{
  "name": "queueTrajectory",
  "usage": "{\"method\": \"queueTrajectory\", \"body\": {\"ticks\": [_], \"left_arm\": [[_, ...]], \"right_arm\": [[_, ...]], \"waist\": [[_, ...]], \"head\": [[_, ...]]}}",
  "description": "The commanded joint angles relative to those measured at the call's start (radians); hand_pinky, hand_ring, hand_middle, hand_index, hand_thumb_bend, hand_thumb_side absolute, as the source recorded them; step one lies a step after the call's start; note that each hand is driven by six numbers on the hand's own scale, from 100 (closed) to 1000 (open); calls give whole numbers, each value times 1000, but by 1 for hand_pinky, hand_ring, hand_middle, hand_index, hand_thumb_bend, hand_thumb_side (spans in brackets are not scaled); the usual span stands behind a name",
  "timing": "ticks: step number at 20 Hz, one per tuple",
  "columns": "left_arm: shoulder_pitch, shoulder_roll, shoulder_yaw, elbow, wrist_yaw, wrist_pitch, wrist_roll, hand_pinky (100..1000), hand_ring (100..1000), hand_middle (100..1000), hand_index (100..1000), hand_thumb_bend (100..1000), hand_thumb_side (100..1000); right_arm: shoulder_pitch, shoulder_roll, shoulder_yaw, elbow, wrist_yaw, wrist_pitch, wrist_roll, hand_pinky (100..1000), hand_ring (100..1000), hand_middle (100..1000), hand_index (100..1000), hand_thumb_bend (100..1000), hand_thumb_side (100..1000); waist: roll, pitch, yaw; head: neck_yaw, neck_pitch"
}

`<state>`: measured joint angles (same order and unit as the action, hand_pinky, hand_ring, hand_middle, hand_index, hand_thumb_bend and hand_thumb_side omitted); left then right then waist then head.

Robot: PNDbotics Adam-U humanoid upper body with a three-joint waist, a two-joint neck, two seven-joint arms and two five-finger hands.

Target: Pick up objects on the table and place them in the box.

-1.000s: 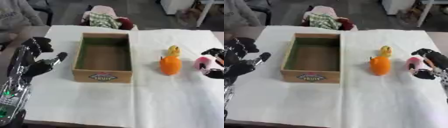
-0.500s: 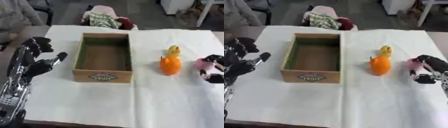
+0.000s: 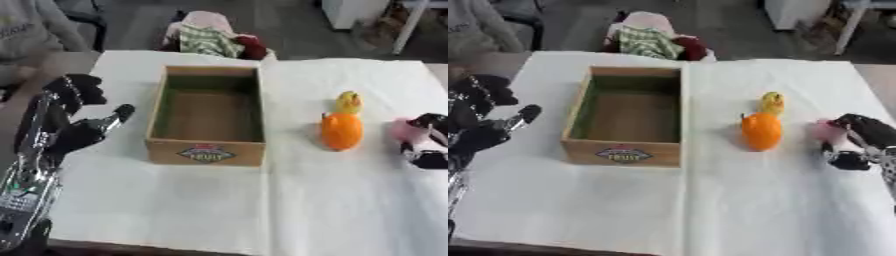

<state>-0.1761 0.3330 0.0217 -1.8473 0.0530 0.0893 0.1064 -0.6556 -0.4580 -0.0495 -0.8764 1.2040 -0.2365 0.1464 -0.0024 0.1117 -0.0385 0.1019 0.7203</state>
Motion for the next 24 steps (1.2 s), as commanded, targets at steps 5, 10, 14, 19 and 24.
{"method": "queueTrajectory", "body": {"ticks": [5, 10, 14, 19, 24], "left_arm": [[-9, 11, 3, -15, 2, 3, 1, 696, 536, 490, 635, 704, 100], [-8, 11, 4, -15, 2, 3, 1, 697, 536, 490, 634, 703, 100], [-8, 11, 4, -15, 2, 3, 2, 697, 536, 490, 634, 701, 100], [-7, 10, 4, -15, 3, 4, 3, 697, 535, 490, 634, 697, 100], [-7, 11, 2, -15, 3, 4, 2, 697, 535, 489, 634, 696, 100]], "right_arm": [[-8, -10, -28, -98, -52, 59, -105, 485, 615, 203, 205, 100, 200], [-6, -10, -34, -129, -107, 69, -194, 439, 567, 100, 126, 100, 199], [-8, -10, -29, -138, -145, 66, -267, 417, 546, 100, 104, 100, 206], [-20, -8, -7, -147, -184, 48, -360, 407, 536, 100, 100, 100, 219], [-53, 0, 30, -153, -204, 18, -432, 406, 529, 100, 100, 100, 233]], "waist": [[0, -10, -1], [1, -10, -1], [1, -10, -2], [0, -10, -1], [0, -12, 1]], "head": [[0, 0], [0, -1], [1, -1], [-1, 0], [-5, 0]]}}
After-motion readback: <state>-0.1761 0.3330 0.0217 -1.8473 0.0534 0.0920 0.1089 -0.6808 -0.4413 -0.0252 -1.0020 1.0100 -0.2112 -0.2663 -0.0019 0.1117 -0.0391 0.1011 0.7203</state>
